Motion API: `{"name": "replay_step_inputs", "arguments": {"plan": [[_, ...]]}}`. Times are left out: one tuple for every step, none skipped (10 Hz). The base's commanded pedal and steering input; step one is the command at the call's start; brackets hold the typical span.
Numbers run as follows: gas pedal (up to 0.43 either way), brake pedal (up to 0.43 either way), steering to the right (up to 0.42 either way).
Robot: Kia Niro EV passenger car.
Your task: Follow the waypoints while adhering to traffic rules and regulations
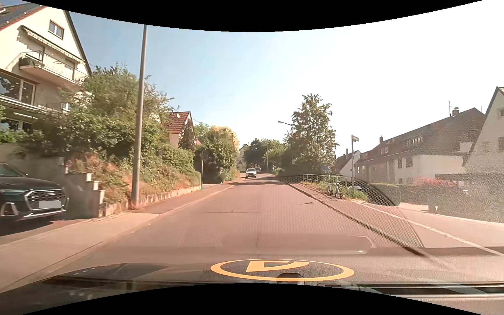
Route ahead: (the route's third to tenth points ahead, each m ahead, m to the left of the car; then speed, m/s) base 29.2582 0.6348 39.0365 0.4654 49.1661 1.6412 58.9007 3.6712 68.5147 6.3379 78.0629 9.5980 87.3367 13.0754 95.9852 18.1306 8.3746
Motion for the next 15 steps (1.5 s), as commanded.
{"name": "replay_step_inputs", "arguments": {"plan": [[0.197,0.0,0.025],[0.197,0.0,0.017],[0.209,0.0,0.011],[0.22,0.0,0.008],[0.22,0.0,0.007],[0.22,0.0,0.005],[0.22,0.0,0.004],[0.22,0.0,0.004],[0.22,0.0,0.004],[0.22,0.0,0.004],[0.228,0.0,0.001],[0.228,0.0,-0.002],[0.228,0.0,-0.003],[0.228,0.0,-0.002],[0.228,0.0,-0.002]]}}
